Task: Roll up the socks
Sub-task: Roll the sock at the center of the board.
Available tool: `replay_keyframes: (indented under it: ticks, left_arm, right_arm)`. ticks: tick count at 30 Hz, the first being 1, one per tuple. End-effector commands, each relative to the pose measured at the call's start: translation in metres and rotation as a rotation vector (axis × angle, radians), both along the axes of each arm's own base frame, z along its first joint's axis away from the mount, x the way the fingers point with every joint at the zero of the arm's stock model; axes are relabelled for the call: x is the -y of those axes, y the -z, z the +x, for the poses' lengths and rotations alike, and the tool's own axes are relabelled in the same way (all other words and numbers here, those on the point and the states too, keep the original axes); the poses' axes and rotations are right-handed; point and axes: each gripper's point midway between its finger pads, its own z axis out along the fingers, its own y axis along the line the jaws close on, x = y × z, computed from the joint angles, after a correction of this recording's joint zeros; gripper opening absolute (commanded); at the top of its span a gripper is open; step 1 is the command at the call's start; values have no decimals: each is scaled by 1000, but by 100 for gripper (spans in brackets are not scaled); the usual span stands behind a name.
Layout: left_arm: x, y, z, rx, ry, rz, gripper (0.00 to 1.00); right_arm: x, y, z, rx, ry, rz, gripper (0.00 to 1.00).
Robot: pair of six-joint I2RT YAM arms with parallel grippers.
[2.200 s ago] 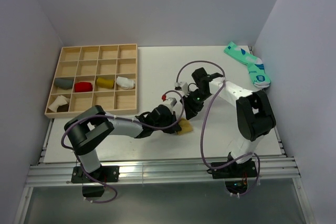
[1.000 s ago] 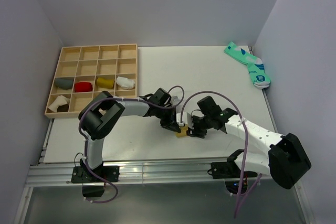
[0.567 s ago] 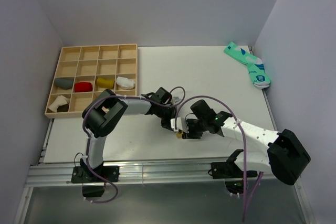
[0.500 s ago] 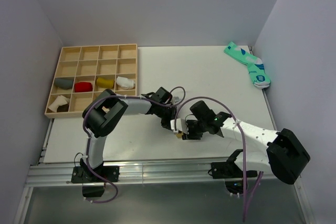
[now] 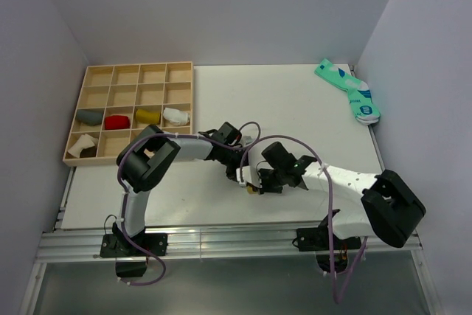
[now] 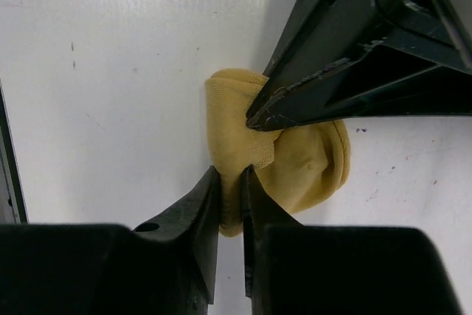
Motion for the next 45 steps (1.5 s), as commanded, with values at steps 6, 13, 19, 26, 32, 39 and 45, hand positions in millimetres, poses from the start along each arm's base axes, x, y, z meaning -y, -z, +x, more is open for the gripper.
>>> replay_keyframes:
  ticks: [6,13,19,26,32,39,45]
  left_arm:
    - [-20,23,4,10,-170,80,15]
    - [-14,-7,27,136,-347,-63,24]
    - [-21,-19,37,267,-449,-114,27]
    - [-34,-36,43,570,-480,-106,32]
    - [-30,-59,39,898,-395,-88,34]
    - [-22,-73,32,1090,-280,-193,37]
    - [1,-81,25,1126,-178,-296,40]
  right_arm:
    - [-5,-7,-7,-152,38,31,9]
    - [4,-10,-10,-340,52,29,8]
    - [10,-12,-3,-505,76,-7,8]
    - [12,-11,15,-647,143,-44,8]
    - [11,-7,17,-806,166,-69,10]
    - [12,-14,18,-948,179,-62,10]
    - [16,-9,20,-993,186,-78,10]
